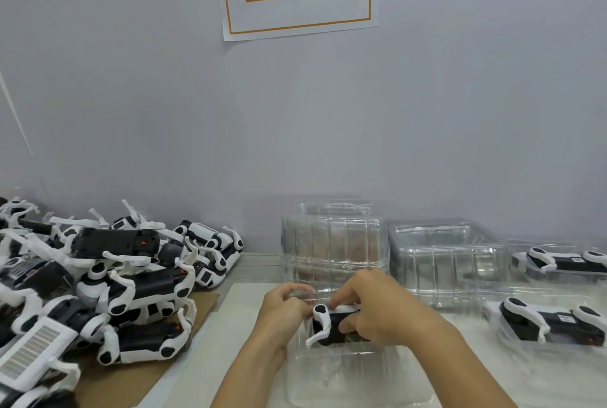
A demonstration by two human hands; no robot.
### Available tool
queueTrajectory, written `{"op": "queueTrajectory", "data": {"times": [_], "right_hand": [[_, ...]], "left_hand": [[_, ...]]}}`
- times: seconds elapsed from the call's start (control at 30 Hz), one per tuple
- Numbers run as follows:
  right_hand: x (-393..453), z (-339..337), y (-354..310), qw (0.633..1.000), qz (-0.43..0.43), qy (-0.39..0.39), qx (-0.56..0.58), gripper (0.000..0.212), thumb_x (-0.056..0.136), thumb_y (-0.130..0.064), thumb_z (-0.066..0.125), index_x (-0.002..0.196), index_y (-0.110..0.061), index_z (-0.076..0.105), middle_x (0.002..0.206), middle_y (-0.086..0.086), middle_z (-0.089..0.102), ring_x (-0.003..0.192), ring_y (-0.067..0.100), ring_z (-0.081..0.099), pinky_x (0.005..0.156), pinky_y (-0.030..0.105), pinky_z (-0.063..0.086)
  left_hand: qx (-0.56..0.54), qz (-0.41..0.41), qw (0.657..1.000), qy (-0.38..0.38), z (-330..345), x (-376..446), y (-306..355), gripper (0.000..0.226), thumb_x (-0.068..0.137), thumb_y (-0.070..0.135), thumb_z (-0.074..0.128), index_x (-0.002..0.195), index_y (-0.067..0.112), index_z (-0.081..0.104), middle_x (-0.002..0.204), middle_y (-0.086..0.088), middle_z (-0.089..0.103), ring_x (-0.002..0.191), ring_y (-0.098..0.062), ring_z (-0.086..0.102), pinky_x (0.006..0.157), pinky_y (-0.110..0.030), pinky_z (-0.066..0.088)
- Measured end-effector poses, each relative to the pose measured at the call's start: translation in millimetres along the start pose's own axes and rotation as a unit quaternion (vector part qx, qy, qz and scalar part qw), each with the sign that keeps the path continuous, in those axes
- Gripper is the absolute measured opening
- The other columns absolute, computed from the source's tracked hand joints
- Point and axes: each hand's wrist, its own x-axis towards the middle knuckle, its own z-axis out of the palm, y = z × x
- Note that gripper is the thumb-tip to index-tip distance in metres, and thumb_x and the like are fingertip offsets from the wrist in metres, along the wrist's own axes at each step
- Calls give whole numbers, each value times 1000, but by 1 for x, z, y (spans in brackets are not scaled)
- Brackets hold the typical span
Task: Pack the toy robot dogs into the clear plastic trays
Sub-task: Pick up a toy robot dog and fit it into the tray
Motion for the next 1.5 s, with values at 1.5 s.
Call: {"op": "queueTrajectory", "data": {"times": [1.5], "right_hand": [[-11, -15, 13, 994, 34, 21, 106, 17, 86, -28, 77, 103, -29, 77, 111, -17, 69, 100, -1, 60, 88, 20, 48]], "left_hand": [[-1, 22, 1000, -5, -1, 9, -7, 34, 70, -14, 64, 93, 8, 73, 97, -14, 76, 94, -29, 71, 90, -39, 55]]}}
